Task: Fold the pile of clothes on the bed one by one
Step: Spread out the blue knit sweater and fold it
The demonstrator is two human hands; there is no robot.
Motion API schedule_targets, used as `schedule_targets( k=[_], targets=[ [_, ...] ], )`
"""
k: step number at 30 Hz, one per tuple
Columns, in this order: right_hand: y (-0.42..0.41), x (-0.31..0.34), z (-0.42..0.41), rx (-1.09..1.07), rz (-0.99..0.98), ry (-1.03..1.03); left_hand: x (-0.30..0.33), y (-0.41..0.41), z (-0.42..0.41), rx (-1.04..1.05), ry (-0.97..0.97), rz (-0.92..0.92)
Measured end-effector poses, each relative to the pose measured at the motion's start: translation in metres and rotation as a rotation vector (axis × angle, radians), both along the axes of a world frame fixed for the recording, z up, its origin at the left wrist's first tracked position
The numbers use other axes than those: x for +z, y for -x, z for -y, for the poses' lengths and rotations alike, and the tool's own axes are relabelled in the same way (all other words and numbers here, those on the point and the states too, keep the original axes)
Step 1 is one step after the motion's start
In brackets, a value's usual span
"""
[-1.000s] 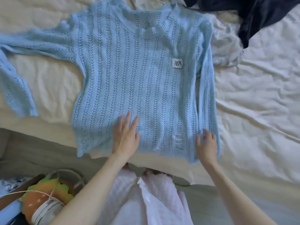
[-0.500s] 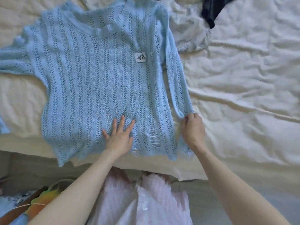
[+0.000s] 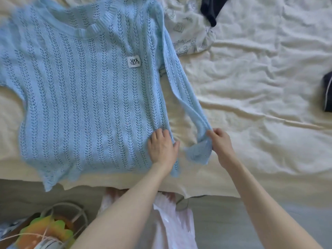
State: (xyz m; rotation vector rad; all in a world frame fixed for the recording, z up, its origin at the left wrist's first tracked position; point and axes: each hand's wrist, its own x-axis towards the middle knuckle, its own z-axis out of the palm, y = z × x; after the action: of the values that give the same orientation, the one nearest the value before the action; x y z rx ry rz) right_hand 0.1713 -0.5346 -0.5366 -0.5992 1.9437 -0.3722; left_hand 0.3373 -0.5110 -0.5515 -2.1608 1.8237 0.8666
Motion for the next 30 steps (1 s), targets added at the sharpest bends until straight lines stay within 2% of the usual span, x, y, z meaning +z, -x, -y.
schedule_targets(
  k=[3,5,9,11,14,15,17,19,21,24,26,30],
  targets=[
    [0.019,0.012,0.007,-0.126,-0.019,0.065,-0.001,0.011,0.016,0.083,-0.048,0.090],
    [0.027,0.021,0.013,-0.106,-0.053,0.109,-0.003,0.008,0.021,0.138,-0.032,0.044],
    [0.035,0.036,0.028,-0.186,0.082,0.188,0.008,-0.003,0.017,0.535,0.111,-0.465],
    [0.036,0.044,0.034,-0.326,0.208,0.202,0.014,-0.002,0.010,0.488,0.131,-0.557],
    [0.033,0.056,0.038,-0.443,0.319,0.250,0.012,0.004,0.007,0.295,-0.097,-0.584],
    [0.029,0.061,0.037,-0.438,0.329,0.265,0.014,0.004,0.013,0.294,-0.159,-0.579],
    [0.014,0.069,0.032,-0.356,0.303,0.314,0.023,-0.002,0.031,0.493,-0.240,-0.710],
    [-0.012,0.076,0.022,-0.163,0.299,0.358,0.037,-0.015,0.052,0.748,-0.393,-1.018],
    [-0.041,0.077,0.011,0.096,0.344,0.322,0.051,-0.031,0.065,0.730,-0.472,-1.140],
    [-0.073,0.069,0.003,0.330,0.407,0.152,0.064,-0.053,0.074,0.657,-0.289,-1.015],
    [-0.083,0.064,0.007,0.320,0.407,0.066,0.072,-0.076,0.073,0.674,-0.155,-0.955],
    [-0.104,0.053,0.027,0.228,0.403,0.029,0.088,-0.144,0.054,0.727,-0.041,-1.054]
  ],
)
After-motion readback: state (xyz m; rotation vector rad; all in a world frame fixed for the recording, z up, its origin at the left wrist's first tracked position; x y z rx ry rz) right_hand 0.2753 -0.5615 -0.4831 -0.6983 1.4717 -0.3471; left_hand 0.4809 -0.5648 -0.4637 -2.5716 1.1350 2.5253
